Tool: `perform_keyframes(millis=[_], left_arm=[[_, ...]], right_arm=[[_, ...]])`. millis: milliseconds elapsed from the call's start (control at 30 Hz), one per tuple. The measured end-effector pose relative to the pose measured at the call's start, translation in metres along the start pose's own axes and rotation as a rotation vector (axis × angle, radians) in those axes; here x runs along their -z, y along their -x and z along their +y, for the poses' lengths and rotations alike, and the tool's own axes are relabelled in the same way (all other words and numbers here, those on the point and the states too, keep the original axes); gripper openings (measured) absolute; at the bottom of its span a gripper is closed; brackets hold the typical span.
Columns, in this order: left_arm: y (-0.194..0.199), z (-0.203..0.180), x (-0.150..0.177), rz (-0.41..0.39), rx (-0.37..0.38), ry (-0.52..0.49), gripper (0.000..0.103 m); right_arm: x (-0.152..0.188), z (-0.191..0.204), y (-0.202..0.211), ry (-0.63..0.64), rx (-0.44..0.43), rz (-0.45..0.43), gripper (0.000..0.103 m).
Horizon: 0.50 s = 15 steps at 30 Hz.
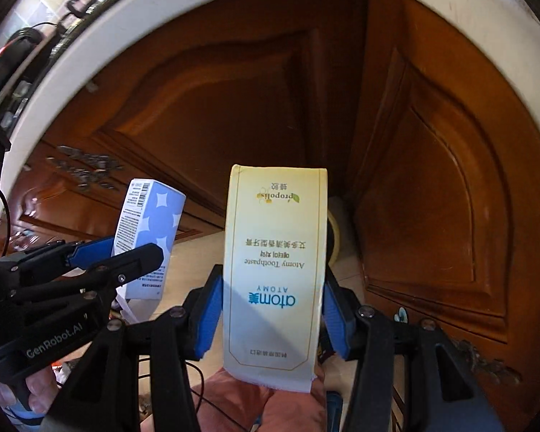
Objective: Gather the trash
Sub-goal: 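Carry both boxes down over the trash bin and open both grippers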
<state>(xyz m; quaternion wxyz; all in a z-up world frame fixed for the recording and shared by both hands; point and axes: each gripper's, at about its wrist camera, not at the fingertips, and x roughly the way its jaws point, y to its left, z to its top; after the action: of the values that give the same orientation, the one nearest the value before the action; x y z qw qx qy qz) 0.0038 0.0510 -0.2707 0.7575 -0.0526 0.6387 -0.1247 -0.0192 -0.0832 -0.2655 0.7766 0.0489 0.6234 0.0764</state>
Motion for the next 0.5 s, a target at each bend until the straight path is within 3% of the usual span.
perform_keyframes(millis=[500], left_arm=[[-0.1,-0.01,-0.026,0.069,-0.025,-0.082,0.034]], right_arm=[[0.003,-0.045,-0.073,-0.155,0.034,0.041,0.051]])
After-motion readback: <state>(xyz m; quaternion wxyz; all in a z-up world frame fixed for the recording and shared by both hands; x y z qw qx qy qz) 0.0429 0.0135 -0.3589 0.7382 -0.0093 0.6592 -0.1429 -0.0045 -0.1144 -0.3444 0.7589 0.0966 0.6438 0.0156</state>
